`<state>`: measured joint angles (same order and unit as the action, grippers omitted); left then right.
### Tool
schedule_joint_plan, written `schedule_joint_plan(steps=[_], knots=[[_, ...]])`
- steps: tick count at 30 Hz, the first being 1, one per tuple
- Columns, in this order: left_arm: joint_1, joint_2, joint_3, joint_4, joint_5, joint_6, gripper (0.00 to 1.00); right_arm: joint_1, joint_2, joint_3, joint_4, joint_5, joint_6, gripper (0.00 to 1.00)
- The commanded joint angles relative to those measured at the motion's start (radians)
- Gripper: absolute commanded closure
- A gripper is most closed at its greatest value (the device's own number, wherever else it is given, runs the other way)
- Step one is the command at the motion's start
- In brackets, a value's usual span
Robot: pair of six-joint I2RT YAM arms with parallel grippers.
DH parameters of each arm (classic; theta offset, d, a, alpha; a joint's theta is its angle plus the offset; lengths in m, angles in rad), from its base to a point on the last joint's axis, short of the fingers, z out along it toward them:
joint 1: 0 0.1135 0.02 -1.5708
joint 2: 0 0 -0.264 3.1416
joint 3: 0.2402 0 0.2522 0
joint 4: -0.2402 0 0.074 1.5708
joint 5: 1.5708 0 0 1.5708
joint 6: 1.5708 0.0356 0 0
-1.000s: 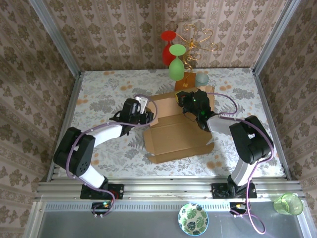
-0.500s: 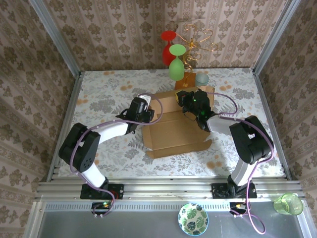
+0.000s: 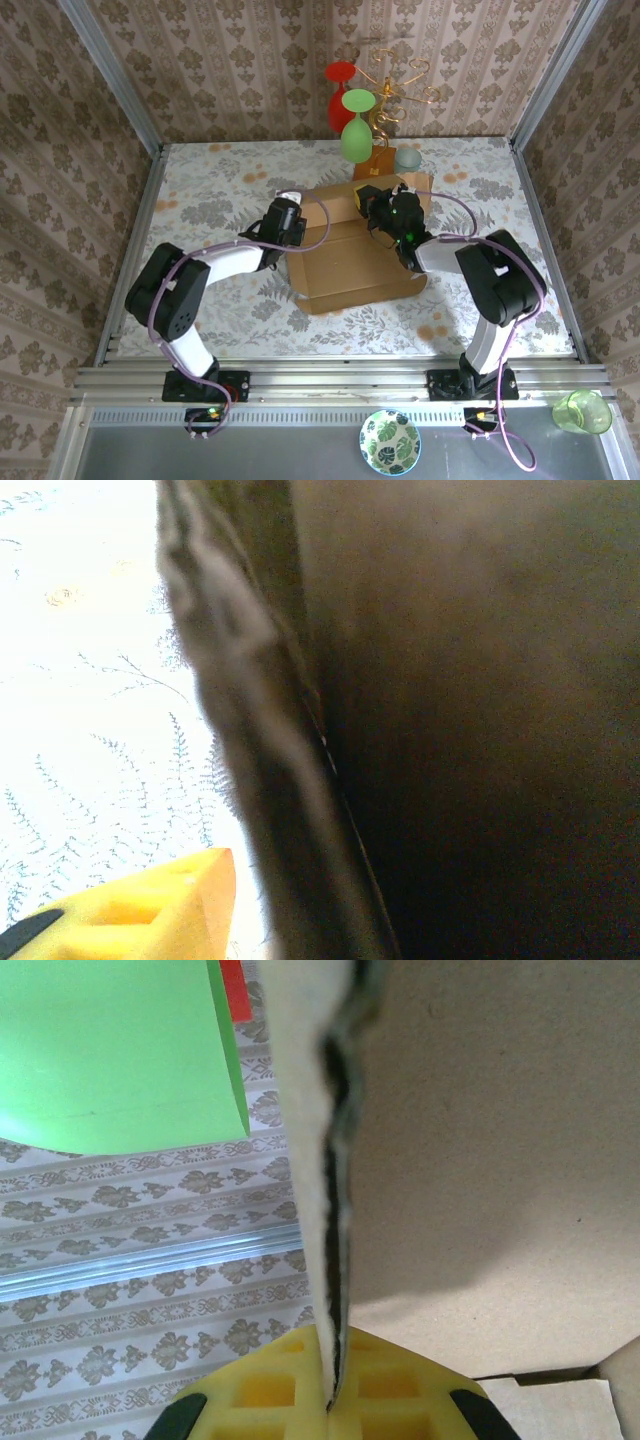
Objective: Fold the paper box
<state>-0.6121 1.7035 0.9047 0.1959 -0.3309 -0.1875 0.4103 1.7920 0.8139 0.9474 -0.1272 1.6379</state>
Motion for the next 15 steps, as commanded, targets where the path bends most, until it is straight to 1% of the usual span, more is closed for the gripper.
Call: schedule_joint_plan(steps=[1, 6, 8, 11, 15], knots=[[0.006, 0.056, 0.009, -0.080, -0.050, -0.008, 0.48, 0.012, 0.028, -0.016, 0.017, -0.022, 0.020, 1.00], [0.002, 0.080, 0.025, -0.091, -0.084, -0.022, 0.48, 0.017, 0.031, -0.012, 0.017, -0.020, 0.031, 1.00], [0.000, 0.093, 0.041, -0.109, -0.102, -0.035, 0.50, 0.019, 0.031, -0.012, 0.015, -0.019, 0.032, 1.00], [-0.002, 0.112, 0.070, -0.148, -0.126, -0.060, 0.61, 0.021, 0.032, -0.009, 0.014, -0.016, 0.036, 1.00], [-0.008, 0.136, 0.105, -0.207, -0.163, -0.098, 0.82, 0.022, 0.036, -0.003, 0.014, -0.011, 0.040, 1.00]])
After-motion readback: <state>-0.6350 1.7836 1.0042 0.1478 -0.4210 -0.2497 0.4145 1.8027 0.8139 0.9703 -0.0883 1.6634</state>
